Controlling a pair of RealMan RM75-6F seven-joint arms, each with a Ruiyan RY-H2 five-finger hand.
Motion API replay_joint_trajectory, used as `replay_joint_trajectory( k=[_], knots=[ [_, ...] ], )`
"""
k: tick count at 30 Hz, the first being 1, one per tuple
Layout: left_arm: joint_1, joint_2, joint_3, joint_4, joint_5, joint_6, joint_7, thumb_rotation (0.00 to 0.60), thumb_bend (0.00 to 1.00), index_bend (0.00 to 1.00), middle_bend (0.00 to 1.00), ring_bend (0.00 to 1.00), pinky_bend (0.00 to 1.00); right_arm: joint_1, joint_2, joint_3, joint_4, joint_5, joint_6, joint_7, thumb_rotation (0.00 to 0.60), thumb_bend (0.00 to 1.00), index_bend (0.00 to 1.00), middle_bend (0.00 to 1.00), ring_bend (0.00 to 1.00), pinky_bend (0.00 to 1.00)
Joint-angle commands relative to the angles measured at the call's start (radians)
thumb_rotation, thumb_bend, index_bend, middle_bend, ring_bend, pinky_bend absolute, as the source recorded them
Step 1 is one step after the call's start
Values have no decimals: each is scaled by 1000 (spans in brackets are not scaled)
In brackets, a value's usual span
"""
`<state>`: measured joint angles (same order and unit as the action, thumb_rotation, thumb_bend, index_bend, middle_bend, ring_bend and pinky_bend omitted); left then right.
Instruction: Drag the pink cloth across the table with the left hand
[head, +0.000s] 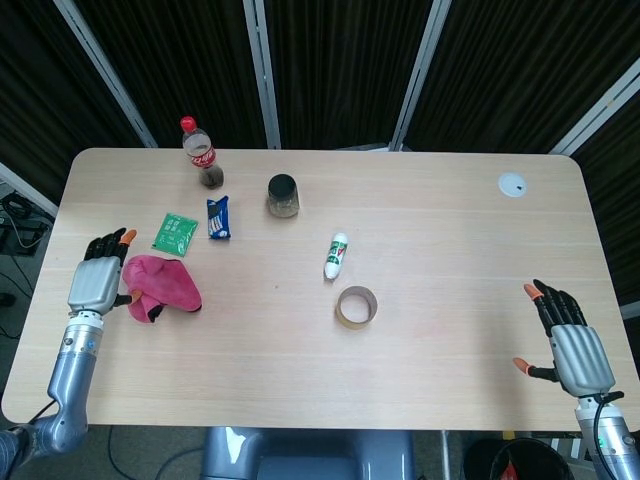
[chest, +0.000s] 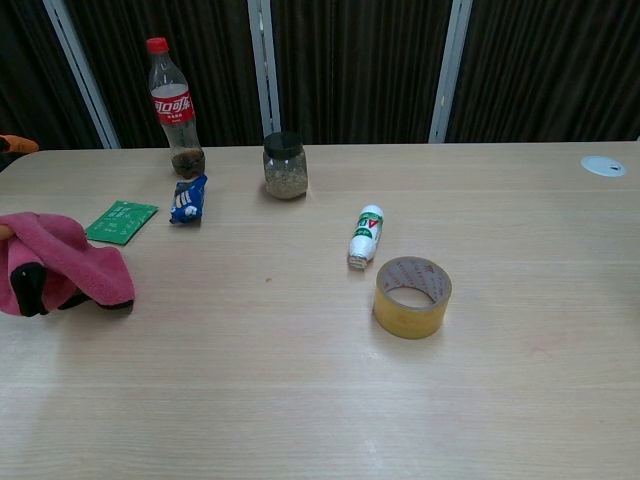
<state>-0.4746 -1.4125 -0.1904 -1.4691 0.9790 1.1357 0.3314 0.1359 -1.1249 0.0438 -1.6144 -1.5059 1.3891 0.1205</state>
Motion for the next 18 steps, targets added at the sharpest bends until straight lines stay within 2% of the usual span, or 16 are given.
replay_joint_trajectory(
  k=[1, 8, 13, 18],
  knots=[
    [-5, -1, 10, 14, 13, 11, 30, 600, 0, 31, 0, 0, 0, 0, -1, 0, 0, 0, 0, -2, 600, 0, 0, 0, 0, 0],
    [-3, 4, 4, -15, 0, 18, 41, 600, 0, 23, 0, 0, 0, 0, 0, -1, 1, 0, -2, -4, 600, 0, 0, 0, 0, 0],
    [-14, 47, 21, -75, -82, -15, 152, 600, 43, 25, 0, 0, 0, 1, 2, -2, 0, 1, -6, -3, 600, 0, 0, 0, 0, 0],
    [-26, 87, 42, -114, -117, -43, 208, 600, 0, 6, 0, 0, 0, 2, 3, -2, -2, 2, -6, -5, 600, 0, 0, 0, 0, 0]
  ],
)
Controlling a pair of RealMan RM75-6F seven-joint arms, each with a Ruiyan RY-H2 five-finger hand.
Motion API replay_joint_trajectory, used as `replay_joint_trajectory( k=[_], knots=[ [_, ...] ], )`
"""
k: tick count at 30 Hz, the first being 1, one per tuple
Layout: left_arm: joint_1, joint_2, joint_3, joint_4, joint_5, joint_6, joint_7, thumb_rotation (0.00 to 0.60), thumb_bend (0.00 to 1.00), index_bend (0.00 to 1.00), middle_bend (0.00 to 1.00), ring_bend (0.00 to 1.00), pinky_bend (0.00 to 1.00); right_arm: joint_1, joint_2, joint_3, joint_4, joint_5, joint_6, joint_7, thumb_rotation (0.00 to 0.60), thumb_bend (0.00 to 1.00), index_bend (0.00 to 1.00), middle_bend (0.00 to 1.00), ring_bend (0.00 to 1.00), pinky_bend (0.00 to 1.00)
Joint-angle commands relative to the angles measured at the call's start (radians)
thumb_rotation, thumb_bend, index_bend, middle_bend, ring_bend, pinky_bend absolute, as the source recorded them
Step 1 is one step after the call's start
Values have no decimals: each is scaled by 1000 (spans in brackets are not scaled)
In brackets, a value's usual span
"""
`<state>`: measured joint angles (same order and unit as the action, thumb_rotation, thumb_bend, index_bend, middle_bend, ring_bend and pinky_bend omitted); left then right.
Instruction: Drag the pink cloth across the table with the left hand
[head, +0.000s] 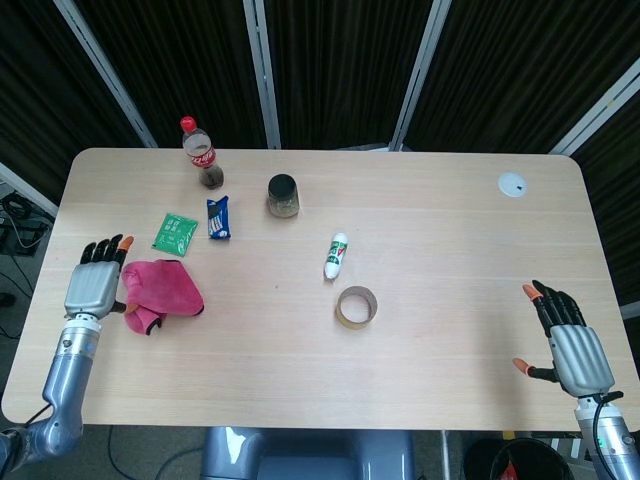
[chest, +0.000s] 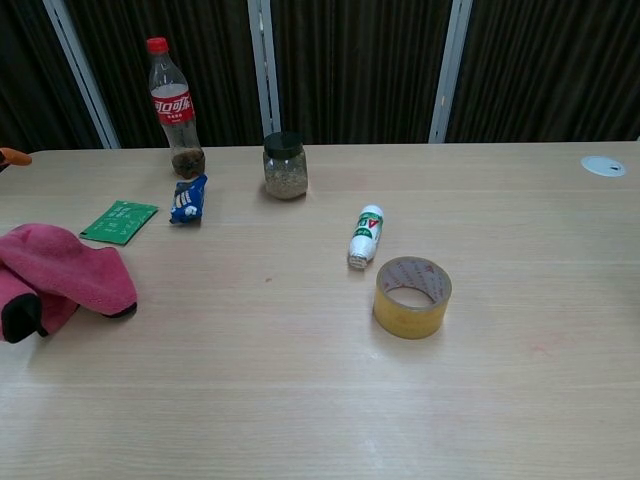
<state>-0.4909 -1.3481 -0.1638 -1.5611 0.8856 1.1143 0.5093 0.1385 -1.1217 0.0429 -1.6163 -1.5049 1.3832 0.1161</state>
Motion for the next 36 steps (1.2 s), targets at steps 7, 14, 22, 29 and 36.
replay_joint_trajectory(
  k=[7, 14, 22, 29, 36],
  knots=[
    [-34, 79, 36, -89, -71, -101, 37, 600, 0, 2, 0, 0, 0, -1, -2, -1, 0, 1, 1, -3, 600, 0, 0, 0, 0, 0],
    [-49, 106, 56, -137, -75, -114, 36, 600, 0, 1, 0, 0, 0, -1, -1, -1, 0, 2, 1, -2, 600, 0, 0, 0, 0, 0],
    [33, 152, 79, -205, 28, 28, -54, 600, 0, 3, 0, 0, 0, -1, 0, -1, -1, 3, -1, 2, 600, 0, 0, 0, 0, 0],
    [158, 175, 139, -195, 221, 204, -174, 600, 0, 0, 0, 0, 0, -2, -2, -1, -2, 0, 3, -11, 600, 0, 0, 0, 0, 0],
    [268, 206, 183, -166, 392, 367, -288, 600, 0, 0, 0, 0, 0, -5, -1, -2, -4, 0, 8, -23, 600, 0, 0, 0, 0, 0]
  ],
)
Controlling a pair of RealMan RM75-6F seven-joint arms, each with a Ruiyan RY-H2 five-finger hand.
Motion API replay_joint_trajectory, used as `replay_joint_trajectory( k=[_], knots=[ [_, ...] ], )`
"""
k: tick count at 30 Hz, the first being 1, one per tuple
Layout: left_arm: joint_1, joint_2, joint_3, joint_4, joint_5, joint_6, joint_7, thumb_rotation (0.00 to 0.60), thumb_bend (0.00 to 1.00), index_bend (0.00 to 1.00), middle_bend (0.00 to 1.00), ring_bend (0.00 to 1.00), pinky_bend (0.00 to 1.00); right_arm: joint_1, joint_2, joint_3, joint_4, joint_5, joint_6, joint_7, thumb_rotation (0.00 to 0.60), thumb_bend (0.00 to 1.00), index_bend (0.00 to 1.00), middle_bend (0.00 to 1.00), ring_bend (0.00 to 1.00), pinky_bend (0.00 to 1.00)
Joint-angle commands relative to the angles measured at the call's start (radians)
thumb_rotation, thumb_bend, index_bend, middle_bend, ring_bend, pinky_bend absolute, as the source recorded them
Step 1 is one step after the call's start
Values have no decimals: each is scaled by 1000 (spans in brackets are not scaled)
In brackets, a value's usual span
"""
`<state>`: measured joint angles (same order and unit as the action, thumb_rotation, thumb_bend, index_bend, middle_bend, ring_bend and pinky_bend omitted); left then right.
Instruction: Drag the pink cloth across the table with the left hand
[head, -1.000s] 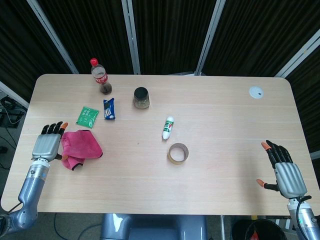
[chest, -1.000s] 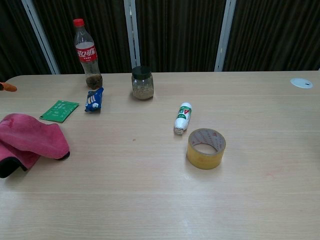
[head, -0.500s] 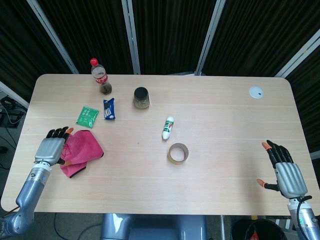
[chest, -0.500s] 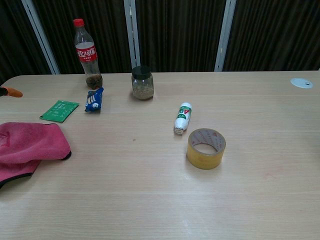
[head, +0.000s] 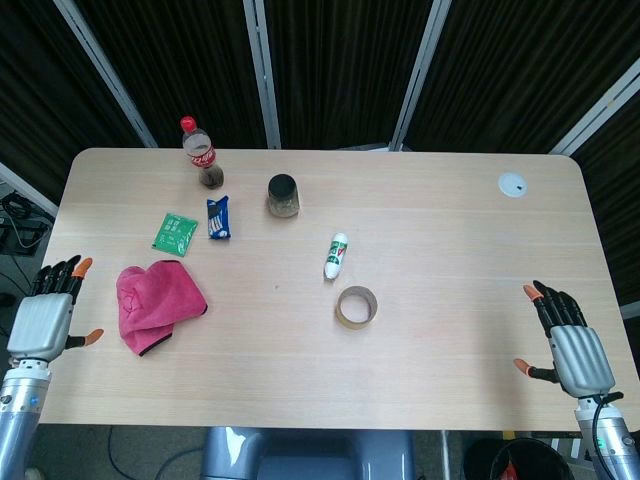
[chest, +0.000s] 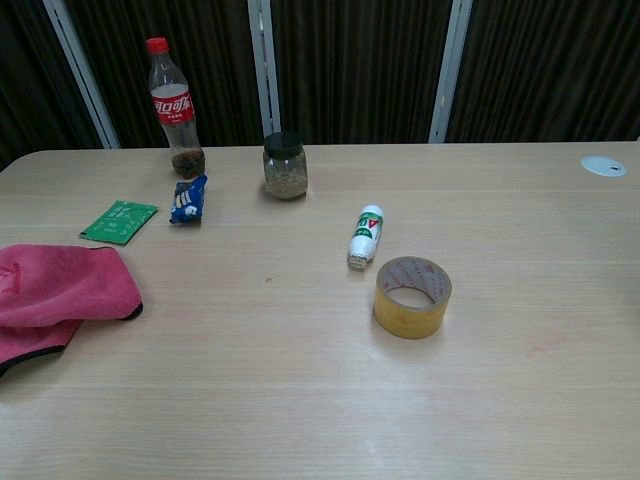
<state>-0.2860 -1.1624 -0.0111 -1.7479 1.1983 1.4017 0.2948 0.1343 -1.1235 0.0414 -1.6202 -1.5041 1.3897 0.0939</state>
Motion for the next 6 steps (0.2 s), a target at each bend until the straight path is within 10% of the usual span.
replay_joint_trajectory(
  k=[1, 6],
  knots=[
    [77, 23, 34, 27, 94, 93, -99, 600, 0, 0, 0, 0, 0, -1, 0, -1, 0, -3, 2, -2, 600, 0, 0, 0, 0, 0],
    [115, 23, 36, 66, 141, 134, -157, 600, 0, 0, 0, 0, 0, -1, -1, -2, 1, -6, 4, -7, 600, 0, 0, 0, 0, 0]
  ],
)
